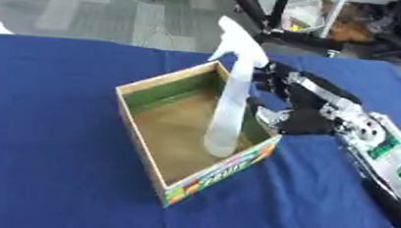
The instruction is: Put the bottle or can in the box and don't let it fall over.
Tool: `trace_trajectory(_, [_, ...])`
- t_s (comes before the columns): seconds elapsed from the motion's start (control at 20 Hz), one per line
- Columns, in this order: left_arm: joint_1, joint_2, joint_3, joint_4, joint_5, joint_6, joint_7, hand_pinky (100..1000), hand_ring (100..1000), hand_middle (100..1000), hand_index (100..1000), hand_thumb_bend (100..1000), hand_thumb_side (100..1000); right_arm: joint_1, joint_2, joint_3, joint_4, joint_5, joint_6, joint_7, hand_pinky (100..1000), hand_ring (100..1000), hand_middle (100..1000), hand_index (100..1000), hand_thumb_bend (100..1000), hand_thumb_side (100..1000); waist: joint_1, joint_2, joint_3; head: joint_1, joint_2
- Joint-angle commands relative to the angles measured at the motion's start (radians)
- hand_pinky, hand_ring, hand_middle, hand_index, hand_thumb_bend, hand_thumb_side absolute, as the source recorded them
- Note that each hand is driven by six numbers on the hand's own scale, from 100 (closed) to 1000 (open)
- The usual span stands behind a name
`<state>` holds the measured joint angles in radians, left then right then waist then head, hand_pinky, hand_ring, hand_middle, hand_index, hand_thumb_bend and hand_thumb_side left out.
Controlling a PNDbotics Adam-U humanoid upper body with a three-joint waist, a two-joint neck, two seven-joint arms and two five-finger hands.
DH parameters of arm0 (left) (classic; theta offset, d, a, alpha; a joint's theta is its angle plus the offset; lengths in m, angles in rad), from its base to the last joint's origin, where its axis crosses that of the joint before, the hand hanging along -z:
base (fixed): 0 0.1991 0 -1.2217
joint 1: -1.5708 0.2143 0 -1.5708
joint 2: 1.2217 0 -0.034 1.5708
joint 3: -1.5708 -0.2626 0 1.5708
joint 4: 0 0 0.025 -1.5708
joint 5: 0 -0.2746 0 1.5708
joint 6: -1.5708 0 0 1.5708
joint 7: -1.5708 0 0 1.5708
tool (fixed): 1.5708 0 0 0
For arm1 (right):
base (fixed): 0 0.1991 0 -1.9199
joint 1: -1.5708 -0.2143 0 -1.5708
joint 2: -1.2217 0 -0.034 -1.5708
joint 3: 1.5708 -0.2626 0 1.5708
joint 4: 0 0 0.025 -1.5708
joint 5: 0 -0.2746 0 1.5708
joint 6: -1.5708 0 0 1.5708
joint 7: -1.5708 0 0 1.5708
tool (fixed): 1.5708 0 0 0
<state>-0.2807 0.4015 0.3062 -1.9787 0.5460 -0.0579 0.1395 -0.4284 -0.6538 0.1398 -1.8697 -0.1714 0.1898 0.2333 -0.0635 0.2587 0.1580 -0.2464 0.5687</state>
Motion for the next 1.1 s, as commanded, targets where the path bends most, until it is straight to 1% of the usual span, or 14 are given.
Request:
trace_trajectory(0.05, [-0.002,0.033,0.01,-0.011,-0.007,-0.005,0.001,952,1000,1000,805,411,607,0.003,-0.037,-0.023,-0.031,-0.007,0.004,-0.02,1000,1000,1000,1000,100,226,0.007,-0.026,-0.004,-0.011,-0.002])
trace_trajectory(0.25, [0.002,0.036,0.011,-0.009,-0.009,-0.007,-0.001,953,1000,1000,805,413,606,0.039,-0.045,-0.039,-0.064,-0.01,0.007,-0.046,1000,1000,1000,1000,100,235,0.006,-0.027,-0.009,-0.007,0.007])
trace_trajectory(0.4, [0.006,0.039,0.012,-0.007,-0.012,-0.008,-0.002,953,1000,1000,805,413,608,0.084,-0.05,-0.061,-0.112,-0.025,0.017,-0.091,1000,1000,1000,997,100,277,0.007,-0.027,-0.013,0.006,0.007])
trace_trajectory(0.5, [0.008,0.04,0.011,-0.006,-0.014,-0.008,-0.006,954,1000,1000,805,413,609,0.11,-0.049,-0.077,-0.126,-0.04,0.011,-0.124,1000,1000,1000,974,100,301,0.007,-0.026,-0.015,0.019,-0.005])
trace_trajectory(0.6, [0.009,0.04,0.011,-0.005,-0.016,-0.009,-0.009,954,1000,1000,805,413,609,0.134,-0.046,-0.09,-0.129,-0.054,-0.013,-0.145,1000,1000,1000,978,100,311,0.007,-0.025,-0.016,0.031,-0.016])
trace_trajectory(0.65, [0.009,0.041,0.012,-0.005,-0.017,-0.009,-0.01,954,1000,1000,805,414,609,0.147,-0.041,-0.1,-0.13,-0.062,-0.025,-0.156,1000,1000,1000,985,100,374,0.008,-0.025,-0.018,0.043,-0.023])
trace_trajectory(0.75, [0.01,0.041,0.013,-0.005,-0.017,-0.01,-0.011,954,1000,1000,806,413,609,0.174,-0.029,-0.125,-0.13,-0.088,-0.057,-0.178,1000,1000,1000,984,100,431,0.008,-0.025,-0.02,0.06,-0.032])
trace_trajectory(0.8, [0.01,0.041,0.013,-0.005,-0.017,-0.011,-0.011,954,1000,1000,806,414,609,0.184,-0.024,-0.137,-0.13,-0.103,-0.072,-0.187,1000,1000,1000,985,100,651,0.009,-0.024,-0.02,0.066,-0.034])
trace_trajectory(0.85, [0.01,0.041,0.014,-0.005,-0.017,-0.011,-0.011,955,1000,1000,806,414,609,0.193,-0.015,-0.154,-0.13,-0.123,-0.092,-0.198,1000,1000,1000,987,100,500,0.009,-0.024,-0.021,0.073,-0.037])
trace_trajectory(1.05, [0.011,0.042,0.015,-0.004,-0.018,-0.013,-0.012,955,1000,1000,806,414,610,0.212,0.01,-0.217,-0.13,-0.21,-0.158,-0.235,1000,1000,1000,996,100,514,0.011,-0.021,-0.025,0.09,-0.042])
trace_trajectory(1.1, [0.012,0.042,0.015,-0.003,-0.019,-0.013,-0.013,955,1000,1000,806,395,590,0.215,0.013,-0.228,-0.13,-0.229,-0.17,-0.243,1000,1000,1000,998,100,783,0.012,-0.021,-0.026,0.091,-0.041])
